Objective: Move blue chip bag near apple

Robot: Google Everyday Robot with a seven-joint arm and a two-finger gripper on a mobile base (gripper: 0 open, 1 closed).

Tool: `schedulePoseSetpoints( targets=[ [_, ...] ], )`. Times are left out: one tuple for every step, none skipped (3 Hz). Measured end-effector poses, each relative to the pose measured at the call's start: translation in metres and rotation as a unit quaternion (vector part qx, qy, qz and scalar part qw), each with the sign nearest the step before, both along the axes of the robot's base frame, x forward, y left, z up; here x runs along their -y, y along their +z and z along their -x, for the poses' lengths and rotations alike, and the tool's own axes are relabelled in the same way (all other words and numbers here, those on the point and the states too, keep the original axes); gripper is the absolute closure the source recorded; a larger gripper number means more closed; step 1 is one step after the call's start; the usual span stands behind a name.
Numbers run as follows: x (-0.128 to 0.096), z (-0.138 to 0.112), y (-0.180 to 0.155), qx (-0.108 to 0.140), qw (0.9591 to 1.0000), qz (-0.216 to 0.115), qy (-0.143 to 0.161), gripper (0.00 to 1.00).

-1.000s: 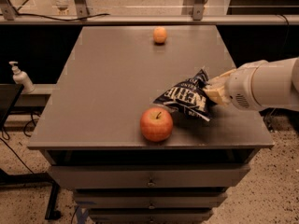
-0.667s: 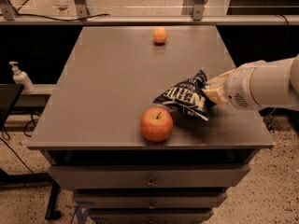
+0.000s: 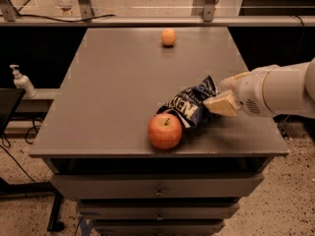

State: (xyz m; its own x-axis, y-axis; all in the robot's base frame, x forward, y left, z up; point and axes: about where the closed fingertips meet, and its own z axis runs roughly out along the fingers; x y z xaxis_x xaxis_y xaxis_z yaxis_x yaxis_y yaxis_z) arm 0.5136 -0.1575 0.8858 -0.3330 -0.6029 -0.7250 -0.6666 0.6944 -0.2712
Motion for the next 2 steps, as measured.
schedulePoseSetpoints(
  targets=[
    [0.0,0.0017,-0.0003,0.0,1.0,-0.001,-0.001,0.0],
    [0.0049,0.0055,0.0007,0.0,1.0,0.002,-0.007,0.0]
  ],
)
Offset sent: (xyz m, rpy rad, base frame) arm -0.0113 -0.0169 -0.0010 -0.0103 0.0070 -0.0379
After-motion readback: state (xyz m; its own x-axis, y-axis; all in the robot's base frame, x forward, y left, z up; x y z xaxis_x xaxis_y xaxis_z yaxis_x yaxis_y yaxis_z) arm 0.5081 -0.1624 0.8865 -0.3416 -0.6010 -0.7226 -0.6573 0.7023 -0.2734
